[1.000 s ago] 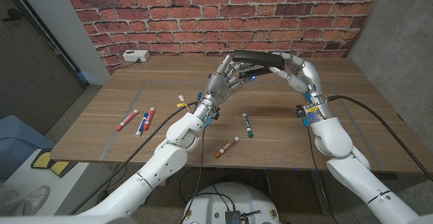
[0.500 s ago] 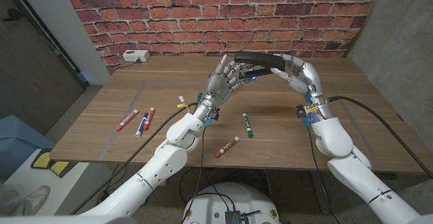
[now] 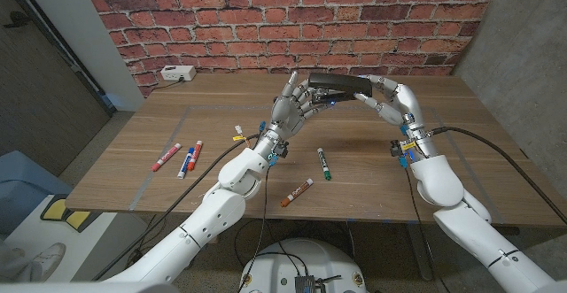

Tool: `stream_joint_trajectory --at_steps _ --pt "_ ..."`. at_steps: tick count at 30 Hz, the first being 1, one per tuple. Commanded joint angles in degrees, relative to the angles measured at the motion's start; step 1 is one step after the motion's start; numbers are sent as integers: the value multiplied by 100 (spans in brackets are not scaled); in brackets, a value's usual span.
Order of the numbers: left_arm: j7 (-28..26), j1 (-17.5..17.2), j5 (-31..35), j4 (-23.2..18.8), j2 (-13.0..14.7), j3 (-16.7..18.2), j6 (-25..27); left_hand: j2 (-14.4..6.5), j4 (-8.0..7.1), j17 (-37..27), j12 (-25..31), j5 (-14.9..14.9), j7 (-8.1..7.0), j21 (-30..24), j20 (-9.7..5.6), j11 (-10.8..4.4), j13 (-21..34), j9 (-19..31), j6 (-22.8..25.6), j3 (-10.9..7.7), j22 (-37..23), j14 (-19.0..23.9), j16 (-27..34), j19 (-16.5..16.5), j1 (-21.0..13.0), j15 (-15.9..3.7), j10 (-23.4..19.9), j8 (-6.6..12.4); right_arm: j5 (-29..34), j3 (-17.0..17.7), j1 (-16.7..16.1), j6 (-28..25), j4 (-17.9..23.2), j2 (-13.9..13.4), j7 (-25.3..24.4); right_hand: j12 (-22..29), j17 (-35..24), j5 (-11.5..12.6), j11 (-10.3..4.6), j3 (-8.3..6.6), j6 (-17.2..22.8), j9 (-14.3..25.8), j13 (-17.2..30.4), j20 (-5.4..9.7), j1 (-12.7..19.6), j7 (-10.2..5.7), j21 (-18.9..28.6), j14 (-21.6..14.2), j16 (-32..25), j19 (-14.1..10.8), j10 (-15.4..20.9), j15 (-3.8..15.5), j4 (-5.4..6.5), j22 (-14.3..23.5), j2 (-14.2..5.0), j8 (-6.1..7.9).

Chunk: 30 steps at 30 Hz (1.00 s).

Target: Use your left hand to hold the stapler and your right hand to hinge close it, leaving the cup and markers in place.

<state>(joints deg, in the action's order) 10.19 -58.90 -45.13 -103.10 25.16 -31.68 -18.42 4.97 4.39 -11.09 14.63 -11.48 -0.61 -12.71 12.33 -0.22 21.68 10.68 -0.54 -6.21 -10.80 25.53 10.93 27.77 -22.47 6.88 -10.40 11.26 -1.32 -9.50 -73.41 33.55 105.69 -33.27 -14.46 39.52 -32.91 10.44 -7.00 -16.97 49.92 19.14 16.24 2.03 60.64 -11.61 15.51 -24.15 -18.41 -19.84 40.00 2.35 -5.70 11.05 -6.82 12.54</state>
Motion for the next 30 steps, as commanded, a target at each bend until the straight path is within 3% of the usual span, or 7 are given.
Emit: stream_joint_trajectory --at_steps 1,23,30 --pt "-78 9 45 -19 -2 -11 62 2 -5 -11 4 -63 -55 10 -5 -33 25 15 11 46 -17 -40 -9 -43 37 8 14 -9 512 30 -36 -196 42 -68 -244 -3 -23 58 -475 -113 57 2 1268 14 247 -17 14 2 6 7 484 1108 119 20 -400 39" --pt "-185 -33 103 -62 20 -11 98 -18 -24 -12 9 -103 -58 48 -9 -37 30 13 61 70 -20 -113 -16 -129 61 6 8 13 919 -4 -86 -390 203 -138 -570 -27 -36 79 -472 -128 55 -10 1299 15 273 -19 24 -30 -9 -23 499 1114 116 14 -400 46" --pt "-312 -63 232 -142 58 -13 110 -201 12 -9 9 -126 -64 56 -15 -56 33 13 202 -35 -23 -135 -3 -157 -93 3 10 66 987 3 -121 -408 259 -156 -622 -29 -38 79 -470 -124 58 -12 1308 15 277 -18 28 -32 -10 -32 505 1112 114 13 -391 49"
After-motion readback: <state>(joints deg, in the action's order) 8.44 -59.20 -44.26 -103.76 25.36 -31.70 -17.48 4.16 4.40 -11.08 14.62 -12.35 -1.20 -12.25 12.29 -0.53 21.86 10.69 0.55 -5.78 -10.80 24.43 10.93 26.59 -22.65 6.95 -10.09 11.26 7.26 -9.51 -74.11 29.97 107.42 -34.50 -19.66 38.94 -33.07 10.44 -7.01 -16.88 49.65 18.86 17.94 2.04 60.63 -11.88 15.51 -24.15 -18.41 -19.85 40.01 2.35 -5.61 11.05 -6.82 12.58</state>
